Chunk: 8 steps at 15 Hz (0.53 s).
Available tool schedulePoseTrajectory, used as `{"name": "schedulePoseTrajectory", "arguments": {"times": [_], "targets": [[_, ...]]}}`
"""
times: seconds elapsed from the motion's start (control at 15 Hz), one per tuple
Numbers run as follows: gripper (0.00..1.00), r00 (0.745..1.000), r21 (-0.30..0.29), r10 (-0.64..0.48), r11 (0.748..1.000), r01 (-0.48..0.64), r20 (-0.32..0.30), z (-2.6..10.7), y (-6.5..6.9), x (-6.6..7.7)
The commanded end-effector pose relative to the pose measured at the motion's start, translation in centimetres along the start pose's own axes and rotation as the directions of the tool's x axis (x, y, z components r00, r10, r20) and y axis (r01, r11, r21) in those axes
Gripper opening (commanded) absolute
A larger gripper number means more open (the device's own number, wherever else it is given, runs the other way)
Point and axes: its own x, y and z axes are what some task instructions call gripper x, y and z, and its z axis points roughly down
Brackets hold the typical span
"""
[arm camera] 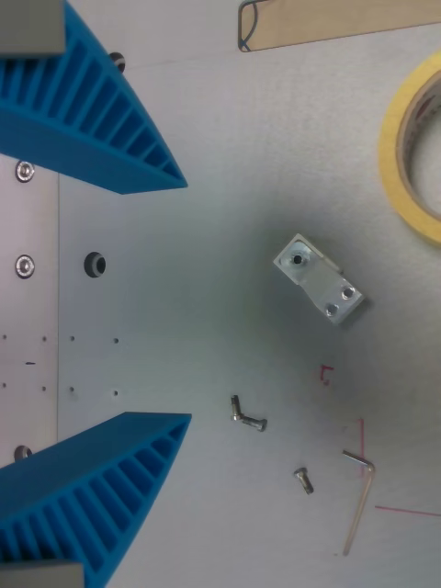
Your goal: Rotate around gripper positive z
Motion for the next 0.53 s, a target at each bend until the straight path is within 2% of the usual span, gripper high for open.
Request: {"name": "schedulePoseTrajectory", "arguments": {"times": [0.07,0.53], "targets": [[1.0,1.0,0.0,0.014,1.0,-0.014,-0.004,-0.16,0.01,0.02],[1.0,0.994,0.0,0.107,0.994,-0.107,-0.004,-0.16,0.01,0.02]]}}
